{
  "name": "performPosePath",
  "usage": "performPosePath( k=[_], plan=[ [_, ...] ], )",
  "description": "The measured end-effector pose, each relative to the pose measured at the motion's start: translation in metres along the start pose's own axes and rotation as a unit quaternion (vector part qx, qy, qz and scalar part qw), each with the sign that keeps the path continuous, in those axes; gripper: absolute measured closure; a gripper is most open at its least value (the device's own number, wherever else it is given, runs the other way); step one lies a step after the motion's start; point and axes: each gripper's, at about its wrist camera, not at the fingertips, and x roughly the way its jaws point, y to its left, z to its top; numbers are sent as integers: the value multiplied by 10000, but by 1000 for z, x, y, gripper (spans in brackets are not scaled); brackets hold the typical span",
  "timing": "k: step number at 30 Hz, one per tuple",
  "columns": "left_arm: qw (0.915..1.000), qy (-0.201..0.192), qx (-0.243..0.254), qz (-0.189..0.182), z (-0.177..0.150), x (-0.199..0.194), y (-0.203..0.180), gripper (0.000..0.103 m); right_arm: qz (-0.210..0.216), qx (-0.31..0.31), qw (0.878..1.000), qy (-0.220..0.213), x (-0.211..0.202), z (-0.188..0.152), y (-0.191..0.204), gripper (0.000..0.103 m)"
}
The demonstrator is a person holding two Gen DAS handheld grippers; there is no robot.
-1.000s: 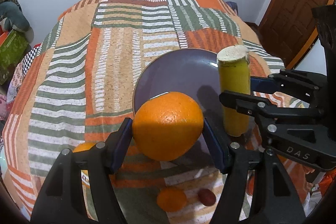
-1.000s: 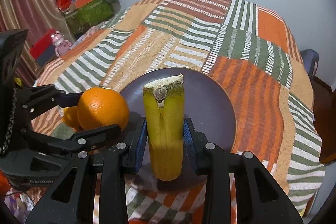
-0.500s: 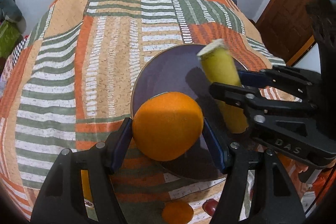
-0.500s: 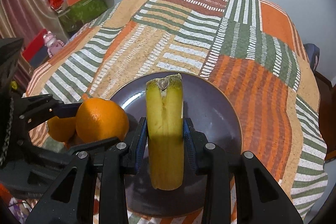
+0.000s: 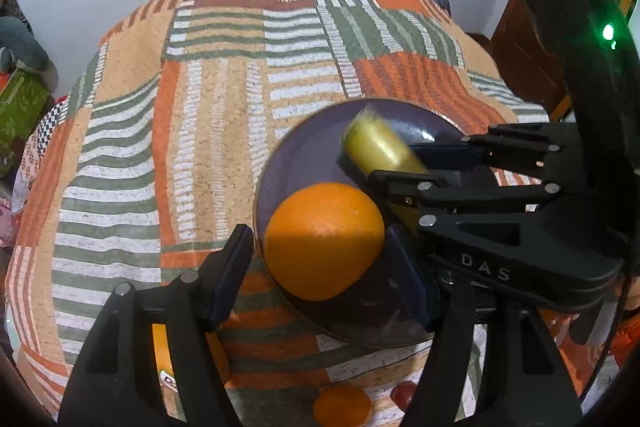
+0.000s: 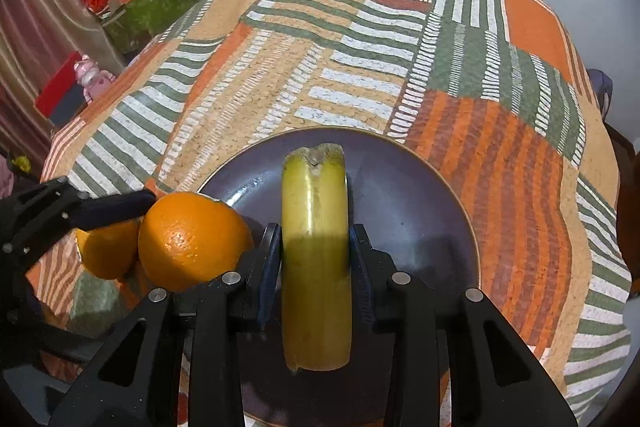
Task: Organize fruits
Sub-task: 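Lower corn cob onto purple plate with right tool while left tool sets orange beside it, then open right gripper and grasp the second yellow corn cob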
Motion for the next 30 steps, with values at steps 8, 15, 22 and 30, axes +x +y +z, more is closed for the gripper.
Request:
performPosePath(
  k=[8, 15, 22, 30],
  plan=[
    [9996, -264, -69, 68, -4, -27, 3, 29, -163, -167, 9990, -377, -38, -5, 8, 71],
    [9984, -526, -74, 191, -27, -74, 14, 29, -313, -259, 9957, -833, -91, -35, 21, 65],
    [9956, -818, -171, 425, -68, -131, 17, 25, -417, -415, 9918, -1133, -132, -79, 43, 62],
    [9940, -883, -288, 573, -115, -171, 13, 21, -84, -528, 9941, -941, -141, -142, 67, 59]
  ],
)
